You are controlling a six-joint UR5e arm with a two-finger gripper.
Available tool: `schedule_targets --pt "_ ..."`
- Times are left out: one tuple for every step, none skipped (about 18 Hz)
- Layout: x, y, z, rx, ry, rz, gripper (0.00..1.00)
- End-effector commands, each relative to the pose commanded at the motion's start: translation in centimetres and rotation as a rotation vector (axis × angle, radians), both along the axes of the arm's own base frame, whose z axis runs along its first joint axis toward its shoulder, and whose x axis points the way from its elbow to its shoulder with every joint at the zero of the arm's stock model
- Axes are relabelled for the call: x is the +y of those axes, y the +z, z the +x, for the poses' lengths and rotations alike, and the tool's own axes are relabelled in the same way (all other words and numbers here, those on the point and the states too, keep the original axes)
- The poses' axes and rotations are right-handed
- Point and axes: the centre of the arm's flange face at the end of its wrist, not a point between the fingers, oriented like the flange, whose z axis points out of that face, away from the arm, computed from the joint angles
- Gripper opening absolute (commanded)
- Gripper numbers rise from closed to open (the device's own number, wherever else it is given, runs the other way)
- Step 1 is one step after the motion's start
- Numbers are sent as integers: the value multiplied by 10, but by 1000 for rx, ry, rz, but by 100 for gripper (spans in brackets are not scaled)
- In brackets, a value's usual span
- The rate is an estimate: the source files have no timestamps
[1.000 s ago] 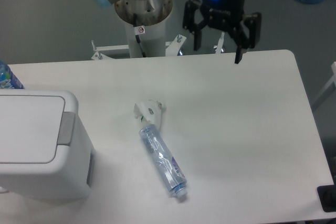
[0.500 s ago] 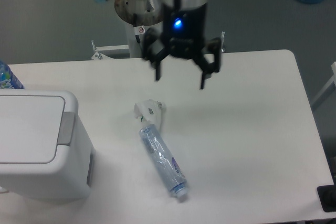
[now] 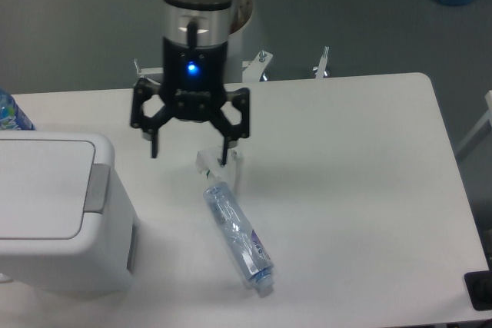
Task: Open the trash can
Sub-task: 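Lower the gripper onto the trash can lid edge and hook it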
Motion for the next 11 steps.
schedule_targets --pt "4 -4 4 -11 3 -4 100" --pt "7 -5 8 -16 3 0 100" --pt "11 -9 11 -25 6 -3 100" --pt "13 -11 12 -33 13 -5 100" --pt "15 -14 13 -39 18 -7 100" --pt "18 -18 12 -53 21 -9 100" --pt "20 -21 14 -68 25 -8 100" --pt "22 -22 15 -83 33 -5 100" --pt "23 -24 14 -95 49 -6 100" --pt "24 -26 15 -107 56 -6 100" --pt "25 -28 14 -110 57 -10 100"
